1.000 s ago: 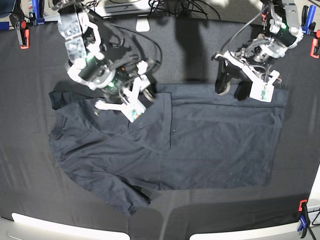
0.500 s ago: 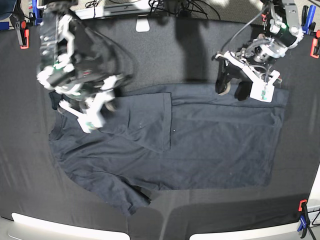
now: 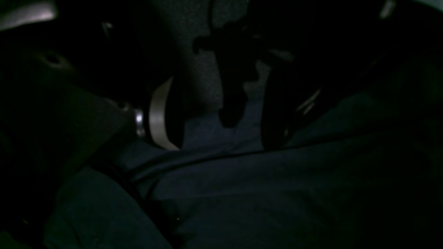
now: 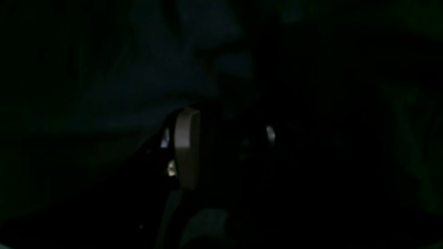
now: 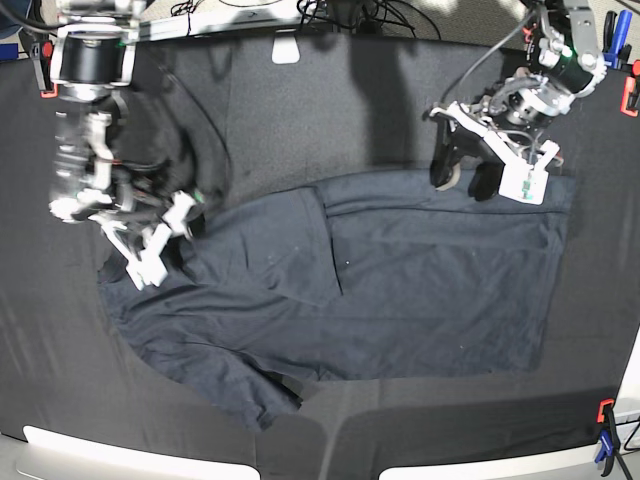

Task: Layout the t-shirt on the table in an organized manner, then fold the t-shirt properly
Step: 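Move both grippers to the corners of the shirt's collar edge, then lower both grippers and grasp the collar-edge corners, then lift and pull the collar edge away from the hem with both grippers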

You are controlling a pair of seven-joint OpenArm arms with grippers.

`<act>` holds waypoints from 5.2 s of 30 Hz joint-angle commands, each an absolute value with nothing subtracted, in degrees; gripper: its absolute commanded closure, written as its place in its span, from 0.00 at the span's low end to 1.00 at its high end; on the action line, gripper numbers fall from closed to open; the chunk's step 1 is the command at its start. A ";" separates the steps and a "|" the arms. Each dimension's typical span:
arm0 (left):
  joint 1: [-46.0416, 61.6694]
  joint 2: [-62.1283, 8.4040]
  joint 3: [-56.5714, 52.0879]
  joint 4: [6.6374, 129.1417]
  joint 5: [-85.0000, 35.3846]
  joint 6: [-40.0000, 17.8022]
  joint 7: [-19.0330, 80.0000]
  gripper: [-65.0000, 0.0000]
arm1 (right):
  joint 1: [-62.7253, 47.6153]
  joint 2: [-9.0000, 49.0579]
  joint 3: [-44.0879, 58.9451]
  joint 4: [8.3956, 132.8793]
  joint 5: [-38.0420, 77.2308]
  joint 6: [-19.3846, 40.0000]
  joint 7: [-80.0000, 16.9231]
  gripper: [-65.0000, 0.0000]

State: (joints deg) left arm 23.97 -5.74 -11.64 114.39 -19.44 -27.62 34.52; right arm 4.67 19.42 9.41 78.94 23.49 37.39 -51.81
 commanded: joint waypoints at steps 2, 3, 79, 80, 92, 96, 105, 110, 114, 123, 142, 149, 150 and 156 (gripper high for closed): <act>23.81 -5.89 -11.68 115.48 -20.34 -27.81 32.99 0.51 | 5.58 19.99 10.63 81.82 27.77 39.27 -55.20 0.66; 23.83 -5.89 -11.68 115.48 -20.16 -27.83 32.99 0.51 | 5.50 19.99 11.27 82.59 28.97 39.59 -56.73 0.66; 13.78 -44.64 11.05 88.86 21.37 -20.95 20.82 1.00 | -25.10 31.42 12.29 114.26 2.70 38.50 -27.73 0.54; 13.78 -44.64 11.05 88.86 21.37 -20.95 20.36 1.00 | -25.12 31.42 12.32 114.26 2.70 38.50 -28.14 0.54; 13.78 -44.64 11.05 88.86 21.37 -20.95 17.93 1.00 | -25.08 31.42 12.23 108.20 -1.85 31.66 -30.81 0.54; 13.78 -44.64 11.05 88.84 21.37 -20.95 17.96 1.00 | -24.80 31.40 11.62 104.64 -8.12 31.55 -24.93 0.54; 13.78 -44.64 11.05 88.84 21.37 -20.95 18.74 1.00 | -15.97 31.40 -1.23 96.44 -17.45 22.59 -23.99 0.54; 13.78 -44.64 11.05 88.84 21.37 -20.95 18.79 1.00 | -9.50 31.24 -10.92 90.43 -22.26 17.80 -26.33 0.54; 13.76 -44.64 11.05 88.84 21.39 -20.95 18.76 1.00 | -5.32 31.27 -14.76 87.64 -23.66 15.33 -33.54 0.54; 13.76 -44.66 11.03 88.84 21.39 -20.95 18.74 1.00 | -5.34 33.91 -14.92 87.61 -23.64 15.16 -36.73 0.56; 22.72 -49.30 10.96 95.22 16.75 -20.93 18.65 1.00 | -16.29 44.01 -14.92 94.43 -25.34 6.87 -36.01 1.00; 26.79 -52.73 10.87 102.04 14.68 -20.80 20.21 1.00 | -24.80 50.54 -14.92 102.52 -25.30 2.57 -36.05 1.00; 26.61 -52.73 10.87 102.10 14.63 -20.80 19.86 1.00 | -24.80 50.61 -14.92 102.98 -25.30 1.89 -36.05 1.00; 26.37 -52.58 10.87 102.08 14.70 -20.75 20.10 1.00 | -20.60 48.45 -14.92 102.87 -18.31 1.93 -36.47 0.78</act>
State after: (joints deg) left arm 26.65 -51.57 11.31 101.27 14.57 -21.39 20.23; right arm -20.73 47.37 -15.42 102.08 -17.69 2.79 -36.49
